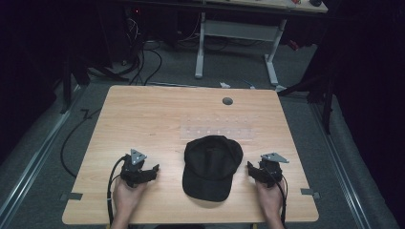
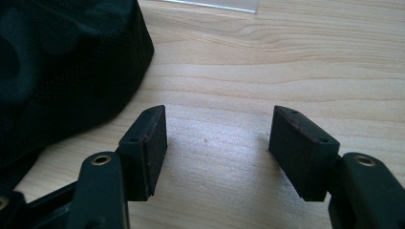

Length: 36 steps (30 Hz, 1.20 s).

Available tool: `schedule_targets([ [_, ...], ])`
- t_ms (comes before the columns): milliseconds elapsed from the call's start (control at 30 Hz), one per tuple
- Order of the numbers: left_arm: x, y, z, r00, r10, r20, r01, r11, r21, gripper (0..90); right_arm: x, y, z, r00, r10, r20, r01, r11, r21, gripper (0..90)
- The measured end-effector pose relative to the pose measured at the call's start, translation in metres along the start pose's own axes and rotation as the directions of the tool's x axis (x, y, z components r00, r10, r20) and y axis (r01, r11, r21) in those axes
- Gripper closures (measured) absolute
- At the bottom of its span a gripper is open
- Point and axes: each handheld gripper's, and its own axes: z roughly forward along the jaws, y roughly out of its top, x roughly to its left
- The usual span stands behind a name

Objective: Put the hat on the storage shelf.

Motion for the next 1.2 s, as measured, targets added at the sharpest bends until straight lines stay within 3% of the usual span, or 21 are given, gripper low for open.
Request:
schedule_targets([
  [933,-0.0002,0.0001,-0.0002,1.0,0.004,-0.002,-0.004,1.0,0.004,27.2,-0.0002,0.0,-0.0002,0.9999,-0.006,-0.01,0.006,1.0,-0.001,39.5],
  [1200,-0.0002,0.0,-0.0002,1.0,0.004,-0.003,-0.004,1.0,0.003,27.2,0.0007,-0.0012,-0.0019,0.9999,-0.008,-0.015,0.008,1.0,-0.007,43.4],
])
